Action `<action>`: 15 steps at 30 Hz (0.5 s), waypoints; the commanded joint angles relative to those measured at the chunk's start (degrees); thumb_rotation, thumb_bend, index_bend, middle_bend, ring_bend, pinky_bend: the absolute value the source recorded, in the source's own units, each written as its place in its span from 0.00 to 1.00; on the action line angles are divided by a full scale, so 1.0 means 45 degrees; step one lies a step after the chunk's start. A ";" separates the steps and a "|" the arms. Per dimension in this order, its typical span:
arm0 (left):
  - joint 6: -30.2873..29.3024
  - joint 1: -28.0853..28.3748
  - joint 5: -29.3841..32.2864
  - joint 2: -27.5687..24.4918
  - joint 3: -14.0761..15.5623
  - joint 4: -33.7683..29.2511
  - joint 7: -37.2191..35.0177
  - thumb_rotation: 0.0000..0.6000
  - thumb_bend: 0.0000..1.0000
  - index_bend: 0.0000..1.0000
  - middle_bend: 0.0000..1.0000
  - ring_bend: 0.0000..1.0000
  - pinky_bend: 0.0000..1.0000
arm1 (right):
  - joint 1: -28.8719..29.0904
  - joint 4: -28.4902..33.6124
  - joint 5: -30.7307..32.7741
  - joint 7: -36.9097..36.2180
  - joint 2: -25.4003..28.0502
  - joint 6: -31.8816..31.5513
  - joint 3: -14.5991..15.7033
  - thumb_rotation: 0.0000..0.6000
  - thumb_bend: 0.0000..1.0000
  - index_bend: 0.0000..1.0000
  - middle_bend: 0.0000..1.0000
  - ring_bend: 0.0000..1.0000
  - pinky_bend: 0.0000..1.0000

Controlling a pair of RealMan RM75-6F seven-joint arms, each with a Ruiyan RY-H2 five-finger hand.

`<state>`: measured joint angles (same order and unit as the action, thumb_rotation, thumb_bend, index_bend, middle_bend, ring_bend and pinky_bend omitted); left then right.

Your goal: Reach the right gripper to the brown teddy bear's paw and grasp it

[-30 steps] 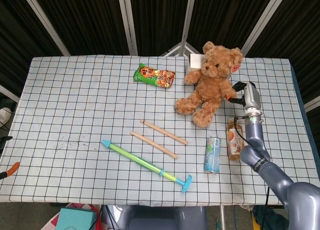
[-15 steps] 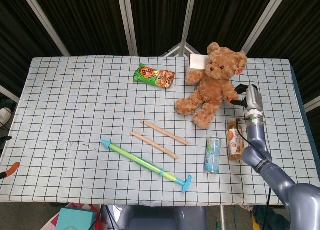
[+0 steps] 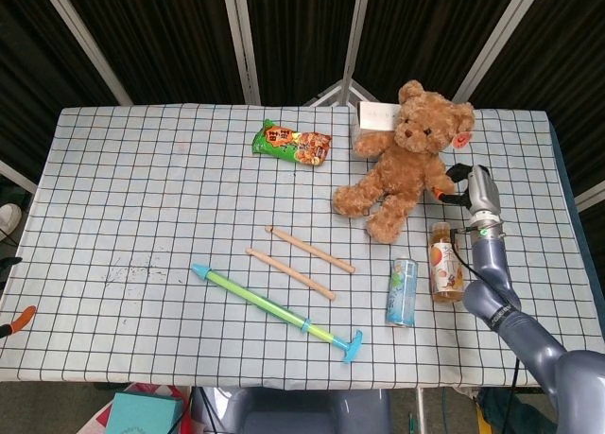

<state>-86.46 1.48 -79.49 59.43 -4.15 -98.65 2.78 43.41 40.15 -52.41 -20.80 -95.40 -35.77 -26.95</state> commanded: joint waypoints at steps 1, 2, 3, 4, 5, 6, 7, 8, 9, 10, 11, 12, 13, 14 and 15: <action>0.0035 0.0012 0.0022 -0.0009 -0.0001 0.0002 -0.0023 1.00 0.31 0.23 0.00 0.00 0.12 | -0.0189 0.0483 -0.0469 -0.0246 0.0426 0.0246 0.0272 1.00 0.30 0.09 0.16 0.12 0.00; 0.0041 0.0014 0.0025 -0.0017 -0.0004 0.0002 -0.0035 1.00 0.31 0.23 0.00 0.00 0.12 | -0.0266 0.0707 -0.0574 -0.0297 0.0614 0.0416 0.0365 1.00 0.27 0.03 0.11 0.08 0.00; 0.0039 0.0014 0.0019 -0.0022 -0.0004 0.0004 -0.0047 1.00 0.31 0.23 0.00 0.00 0.12 | -0.0324 0.0879 -0.0620 -0.0332 0.0752 0.0529 0.0414 1.00 0.26 0.01 0.09 0.06 0.00; 0.0030 0.0009 0.0004 -0.0030 -0.0002 0.0003 -0.0072 1.00 0.31 0.23 0.00 0.00 0.12 | -0.0425 0.1171 -0.0666 -0.0405 0.0973 0.0659 0.0459 1.00 0.25 0.00 0.07 0.05 0.00; 0.0025 0.0006 -0.0006 -0.0037 0.0001 0.0006 -0.0091 1.00 0.31 0.23 0.00 0.00 0.12 | -0.0503 0.1383 -0.0695 -0.0467 0.1124 0.0696 0.0472 1.00 0.24 0.00 0.06 0.04 0.00; 0.0026 0.0002 -0.0017 -0.0045 0.0007 0.0017 -0.0117 1.00 0.31 0.23 0.00 0.00 0.12 | -0.0651 0.1725 -0.0731 -0.0591 0.1352 0.0651 0.0459 1.00 0.24 0.00 0.06 0.04 0.00; 0.0032 0.0001 -0.0021 -0.0053 0.0011 0.0025 -0.0138 1.00 0.31 0.23 0.00 0.00 0.12 | -0.0777 0.1974 -0.0764 -0.0697 0.1510 0.0531 0.0426 1.00 0.24 0.00 0.06 0.04 0.00; 0.0043 0.0004 -0.0035 -0.0065 0.0017 0.0028 -0.0166 1.00 0.31 0.23 0.00 0.00 0.12 | -0.1001 0.2348 -0.0826 -0.0858 0.1758 0.0320 0.0397 1.00 0.24 0.00 0.06 0.04 0.00; 0.0054 0.0009 -0.0049 -0.0071 0.0022 0.0032 -0.0181 1.00 0.31 0.23 0.00 0.00 0.12 | -0.1175 0.2613 -0.0855 -0.0968 0.1945 0.0181 0.0382 1.00 0.24 0.00 0.06 0.04 0.00; 0.0069 0.0015 -0.0070 -0.0081 0.0031 0.0034 -0.0205 1.00 0.31 0.23 0.00 0.00 0.12 | -0.1458 0.3038 -0.0931 -0.1122 0.2243 -0.0060 0.0380 1.00 0.24 0.00 0.06 0.04 0.00; 0.0081 0.0020 -0.0096 -0.0089 0.0042 0.0029 -0.0228 1.00 0.31 0.23 0.00 0.00 0.12 | -0.1671 0.3319 -0.1017 -0.1193 0.2459 -0.0260 0.0410 1.00 0.24 0.00 0.06 0.04 0.00; 0.0086 0.0023 -0.0130 -0.0098 0.0054 0.0030 -0.0254 1.00 0.31 0.23 0.00 0.00 0.12 | -0.1913 0.3613 -0.1135 -0.1232 0.2699 -0.0482 0.0477 1.00 0.24 0.00 0.06 0.04 0.00; 0.0086 0.0022 -0.0164 -0.0107 0.0067 0.0033 -0.0282 1.00 0.31 0.23 0.00 0.00 0.12 | -0.2181 0.3928 -0.1268 -0.1243 0.2957 -0.0728 0.0572 1.00 0.24 0.00 0.06 0.04 0.00; 0.0086 0.0019 -0.0198 -0.0117 0.0083 0.0032 -0.0312 1.00 0.31 0.23 0.00 0.00 0.12 | -0.2537 0.4310 -0.1456 -0.1214 0.3288 -0.1072 0.0719 1.00 0.24 0.00 0.06 0.04 0.00; 0.0081 0.0016 -0.0235 -0.0128 0.0097 0.0034 -0.0346 1.00 0.31 0.23 0.00 0.00 0.12 | -0.2896 0.4764 -0.1689 -0.1191 0.3619 -0.1453 0.0878 1.00 0.24 0.00 0.06 0.04 0.00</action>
<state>-86.09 1.56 -80.46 58.90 -3.77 -98.50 1.31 34.14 57.36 -57.68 -25.70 -82.74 -38.53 -24.51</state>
